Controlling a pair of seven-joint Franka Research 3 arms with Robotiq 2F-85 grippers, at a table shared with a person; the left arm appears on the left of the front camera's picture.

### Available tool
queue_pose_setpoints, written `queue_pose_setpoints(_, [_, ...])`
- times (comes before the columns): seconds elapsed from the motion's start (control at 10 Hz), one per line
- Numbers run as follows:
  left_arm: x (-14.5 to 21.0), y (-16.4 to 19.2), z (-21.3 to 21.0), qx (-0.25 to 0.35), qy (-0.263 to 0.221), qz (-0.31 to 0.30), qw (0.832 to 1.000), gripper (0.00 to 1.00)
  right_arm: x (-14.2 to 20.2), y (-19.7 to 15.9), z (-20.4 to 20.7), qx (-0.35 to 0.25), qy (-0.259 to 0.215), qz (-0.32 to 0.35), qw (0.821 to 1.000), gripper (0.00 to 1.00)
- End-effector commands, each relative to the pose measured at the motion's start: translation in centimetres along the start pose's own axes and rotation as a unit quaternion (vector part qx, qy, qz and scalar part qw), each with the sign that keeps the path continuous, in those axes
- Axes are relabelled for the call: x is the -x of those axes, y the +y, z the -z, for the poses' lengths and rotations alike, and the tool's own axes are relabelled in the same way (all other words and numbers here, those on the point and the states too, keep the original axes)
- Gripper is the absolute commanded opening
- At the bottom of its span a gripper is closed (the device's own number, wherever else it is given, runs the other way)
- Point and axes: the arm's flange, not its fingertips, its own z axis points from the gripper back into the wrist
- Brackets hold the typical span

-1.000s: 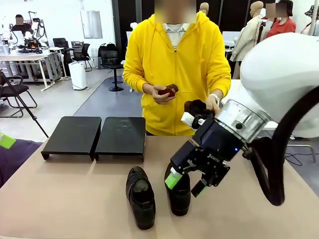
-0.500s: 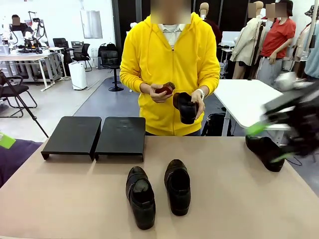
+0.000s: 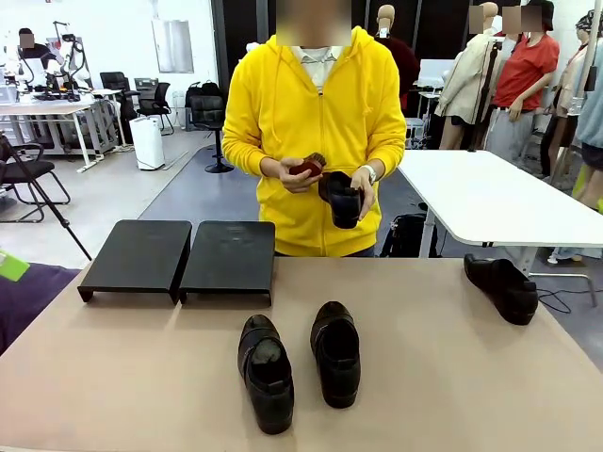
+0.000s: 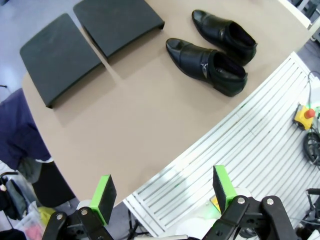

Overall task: Organize the shoes by placing them on the stand.
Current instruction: Pick up one Shoe and place it in the middle of the table, then place the Shoe from the middle of the table onto the Shoes Stand.

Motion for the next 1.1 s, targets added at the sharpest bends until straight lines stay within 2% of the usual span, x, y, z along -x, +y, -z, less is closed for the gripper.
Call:
queue_pose_setpoints(0.0, [-0.1,0.1,0.0,0.004,-0.003,0.003,1.000,1.00,1.3,2.1,0.4,0.013,0.013,-0.021,1.000,1.00])
queue_pose_setpoints(0.9, [0.0,0.0,0.0,0.000,0.000,0.000,1.000,1.00,1.3,2.1,0.4,0.013,0.013,-0.021,1.000,1.00])
queue_pose_setpoints(1.0, [-3.3,-2.1,1.4,-0.015,0.039,0.020,0.999,1.00,1.3,2.1,0.4,0.013,0.013,-0.021,1.000,1.00])
